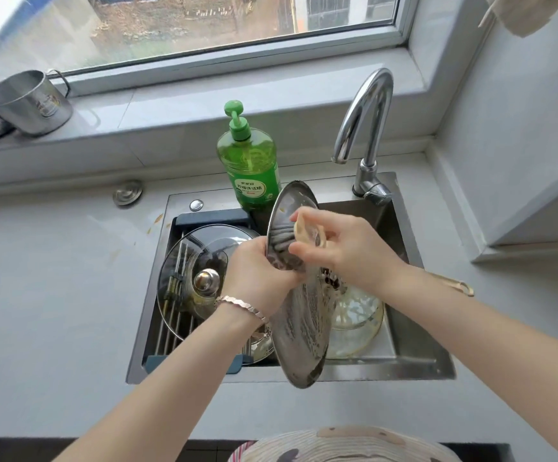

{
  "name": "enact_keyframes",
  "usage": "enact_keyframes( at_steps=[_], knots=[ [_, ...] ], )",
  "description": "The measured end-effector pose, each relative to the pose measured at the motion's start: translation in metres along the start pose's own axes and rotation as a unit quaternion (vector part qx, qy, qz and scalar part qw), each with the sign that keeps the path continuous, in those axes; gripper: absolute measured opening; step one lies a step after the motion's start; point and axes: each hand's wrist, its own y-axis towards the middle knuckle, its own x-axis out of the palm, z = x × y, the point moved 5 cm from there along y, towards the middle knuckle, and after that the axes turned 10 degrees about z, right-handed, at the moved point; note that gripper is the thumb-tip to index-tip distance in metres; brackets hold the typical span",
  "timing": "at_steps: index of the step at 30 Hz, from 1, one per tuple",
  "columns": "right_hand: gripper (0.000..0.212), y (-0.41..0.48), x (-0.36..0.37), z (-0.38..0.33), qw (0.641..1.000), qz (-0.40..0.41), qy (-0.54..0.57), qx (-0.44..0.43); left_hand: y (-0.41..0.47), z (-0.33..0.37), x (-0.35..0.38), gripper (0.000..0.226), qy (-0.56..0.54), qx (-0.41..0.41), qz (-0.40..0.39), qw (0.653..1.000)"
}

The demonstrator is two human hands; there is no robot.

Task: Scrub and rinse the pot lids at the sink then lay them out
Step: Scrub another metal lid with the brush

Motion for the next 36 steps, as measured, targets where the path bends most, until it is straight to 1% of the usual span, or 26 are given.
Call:
enact_keyframes(
  at_steps=[2, 3, 4, 6, 7, 8, 10, 11, 12, 13, 16, 17, 18, 20, 21, 22, 23, 25, 26, 27, 29, 30, 31, 33, 34, 36],
  knots=[
    [0.027, 0.018, -0.016, 0.016, 0.996, 0.055, 0.002, 0.067, -0.002, 0.001, 0.003, 0.022, 0.008, -0.01, -0.016, 1.0],
    [0.022, 0.02, -0.017, 0.016, 0.996, 0.056, -0.009, 0.069, -0.003, 0.0, 0.005, 0.022, 0.008, -0.017, -0.02, 1.0],
    [0.018, 0.017, -0.013, 0.008, 0.998, 0.039, -0.018, 0.044, -0.003, 0.0, 0.006, 0.022, 0.003, -0.022, -0.021, 1.0],
    [0.017, 0.0, 0.004, -0.018, 0.998, -0.04, -0.044, -0.031, -0.002, -0.004, 0.005, 0.026, -0.013, -0.033, -0.012, 0.999],
    [0.019, -0.005, 0.01, -0.02, 0.996, -0.07, -0.044, -0.042, -0.001, -0.006, 0.003, 0.028, -0.012, -0.033, -0.007, 0.999],
    [0.018, -0.002, 0.006, -0.016, 0.996, -0.074, -0.041, -0.028, 0.0, -0.007, 0.003, 0.027, -0.005, -0.028, -0.005, 1.0],
    [0.012, 0.018, -0.013, 0.009, 0.998, -0.015, -0.035, 0.04, -0.001, -0.005, 0.004, 0.023, 0.029, -0.007, -0.013, 0.999],
    [0.014, 0.025, -0.021, 0.018, 0.997, 0.013, -0.042, 0.057, -0.003, -0.003, 0.006, 0.022, 0.047, 0.002, -0.021, 0.999],
    [0.015, 0.026, -0.023, 0.021, 0.997, 0.021, -0.042, 0.06, -0.004, -0.003, 0.008, 0.021, 0.058, 0.005, -0.029, 0.998],
    [0.015, 0.023, -0.019, 0.016, 0.998, 0.01, -0.035, 0.046, -0.004, -0.004, 0.009, 0.02, 0.057, 0.001, -0.034, 0.998],
    [0.019, 0.001, 0.005, -0.01, 0.996, -0.078, -0.037, -0.036, 0.0, -0.01, 0.007, 0.02, 0.039, -0.011, -0.025, 0.999],
    [0.018, 0.003, 0.004, -0.007, 0.996, -0.076, -0.036, -0.033, 0.001, -0.011, 0.007, 0.016, 0.039, -0.006, -0.022, 0.999],
    [0.016, 0.014, -0.002, 0.003, 0.998, -0.051, -0.033, -0.009, 0.002, -0.011, 0.007, 0.013, 0.044, 0.002, -0.022, 0.999],
    [0.012, 0.038, -0.019, 0.031, 0.996, 0.024, -0.034, 0.073, 0.0, -0.007, 0.009, 0.013, 0.068, 0.026, -0.031, 0.997],
    [0.012, 0.045, -0.024, 0.039, 0.993, 0.045, -0.041, 0.104, -0.001, -0.005, 0.011, 0.013, 0.075, 0.034, -0.037, 0.996],
    [0.013, 0.046, -0.023, 0.041, 0.991, 0.049, -0.037, 0.115, -0.001, -0.005, 0.011, 0.015, 0.074, 0.033, -0.039, 0.996],
    [0.014, 0.042, -0.017, 0.035, 0.994, 0.03, -0.024, 0.1, 0.001, -0.006, 0.01, 0.016, 0.064, 0.025, -0.038, 0.997],
    [0.016, 0.026, 0.001, 0.009, 0.999, -0.032, 0.019, 0.039, 0.007, -0.011, 0.005, 0.019, 0.03, 0.006, -0.02, 0.999],
    [0.013, 0.02, 0.007, 0.0, 0.998, -0.052, 0.035, 0.021, 0.009, -0.013, 0.002, 0.019, 0.013, 0.001, -0.006, 1.0],
    [0.01, 0.021, 0.007, 0.0, 0.998, -0.047, 0.046, 0.02, 0.011, -0.014, -0.001, 0.019, -0.001, 0.0, 0.006, 1.0],
    [0.013, 0.042, -0.007, 0.023, 0.997, 0.022, 0.043, 0.065, 0.012, -0.012, -0.003, 0.014, -0.004, 0.015, 0.015, 1.0],
    [0.014, 0.054, -0.018, 0.039, 0.992, 0.063, 0.02, 0.109, 0.01, -0.01, -0.003, 0.01, 0.002, 0.031, 0.014, 0.999],
    [0.019, 0.062, -0.027, 0.056, 0.984, 0.086, -0.009, 0.155, 0.008, -0.007, -0.003, 0.01, 0.007, 0.046, 0.014, 0.999],
    [0.025, 0.067, -0.034, 0.086, 0.966, 0.087, -0.03, 0.243, 0.004, -0.004, -0.002, 0.017, 0.007, 0.064, 0.013, 0.998],
    [0.025, 0.066, -0.032, 0.094, 0.959, 0.081, -0.029, 0.271, 0.004, -0.004, -0.003, 0.017, 0.003, 0.065, 0.012, 0.998],
    [0.02, 0.065, -0.025, 0.091, 0.962, 0.085, -0.009, 0.258, 0.004, -0.004, -0.003, 0.011, -0.019, 0.054, 0.01, 0.998]
  ],
)
